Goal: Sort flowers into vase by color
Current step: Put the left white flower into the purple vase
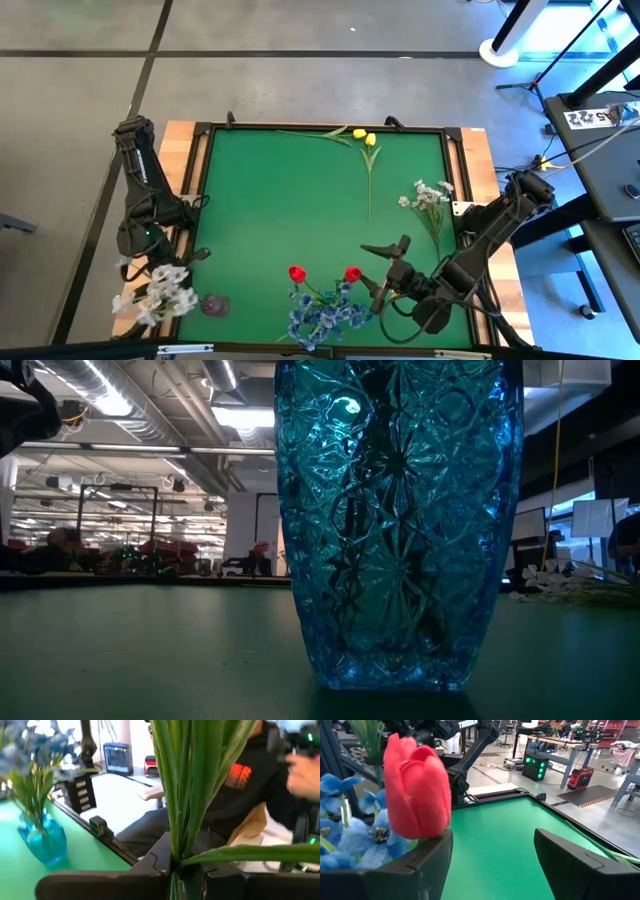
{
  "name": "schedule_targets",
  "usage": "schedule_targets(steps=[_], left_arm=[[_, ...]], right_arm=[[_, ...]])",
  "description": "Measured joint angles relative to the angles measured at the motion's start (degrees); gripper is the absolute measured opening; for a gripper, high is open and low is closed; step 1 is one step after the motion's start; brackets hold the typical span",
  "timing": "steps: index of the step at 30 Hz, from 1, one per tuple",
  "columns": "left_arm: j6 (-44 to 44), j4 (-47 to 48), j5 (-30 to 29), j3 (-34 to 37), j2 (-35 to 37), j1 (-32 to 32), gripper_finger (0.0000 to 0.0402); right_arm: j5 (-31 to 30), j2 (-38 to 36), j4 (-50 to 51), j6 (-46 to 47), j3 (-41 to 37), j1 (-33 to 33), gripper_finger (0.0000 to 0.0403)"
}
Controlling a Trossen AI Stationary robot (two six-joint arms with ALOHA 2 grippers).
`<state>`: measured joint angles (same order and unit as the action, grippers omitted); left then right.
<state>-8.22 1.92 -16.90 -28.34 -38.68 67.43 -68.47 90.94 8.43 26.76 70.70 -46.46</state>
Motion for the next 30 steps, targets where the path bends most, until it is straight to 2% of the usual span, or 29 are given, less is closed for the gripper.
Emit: schedule_targets(steps=[5,9,13,16,18,23,30], left_arm=[[-9.1,0.8,-2.8,0.0,0.0,0.0,0.0026],[-19.0,2.9,-4.2,0.0,0.1,0.0,0.0052],[-21.2,3.0,-4.2,0.0,0.1,0.0,0.0086],[-22.2,4.6,-2.0,0.0,0.1,0.0,0.0107],[-25.8,6.7,0.2,0.0,0.2,0.0,0.0116],[-41.2,16.7,1.4,-2.9,0.3,0.0,0.0119],[-52.6,24.2,2.0,-6.3,0.3,0.0,0.0097]], right_arm=[[0.2,0.1,0.3,0.0,0.0,0.0,0.028],[0.1,0.1,0.3,-0.1,0.0,0.0,0.028],[0.1,0.1,0.3,-0.7,0.0,0.2,0.028],[0.5,0.1,0.3,-1.1,0.0,0.5,0.028],[0.9,0.1,0.3,-1.1,0.0,0.5,0.028],[0.6,0.1,0.3,-1.7,0.0,0.5,0.028],[0.4,0.1,0.6,-1.7,0.0,0.9,0.028]])
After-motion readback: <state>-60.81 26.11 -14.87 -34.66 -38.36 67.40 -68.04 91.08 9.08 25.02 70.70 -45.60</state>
